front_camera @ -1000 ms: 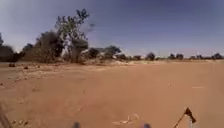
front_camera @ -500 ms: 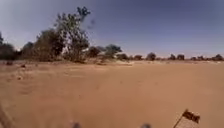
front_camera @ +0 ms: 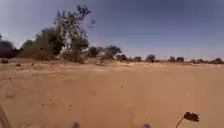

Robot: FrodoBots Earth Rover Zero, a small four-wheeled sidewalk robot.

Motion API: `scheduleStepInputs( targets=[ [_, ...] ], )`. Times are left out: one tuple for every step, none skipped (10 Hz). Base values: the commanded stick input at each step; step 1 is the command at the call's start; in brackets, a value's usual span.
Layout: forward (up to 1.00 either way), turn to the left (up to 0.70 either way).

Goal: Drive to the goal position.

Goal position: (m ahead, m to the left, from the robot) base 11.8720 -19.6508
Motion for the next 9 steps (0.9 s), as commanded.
scheduleStepInputs(
  targets=[
    [0.7,0.0],
    [0.7,0.0],
    [0.7,0.0],
    [0.7,0.0],
    [0.7,0.0],
    [0.7,0.0],
    [0.7,0.0],
    [0.7,0.0],
    [0.7,0.0]
  ],
)
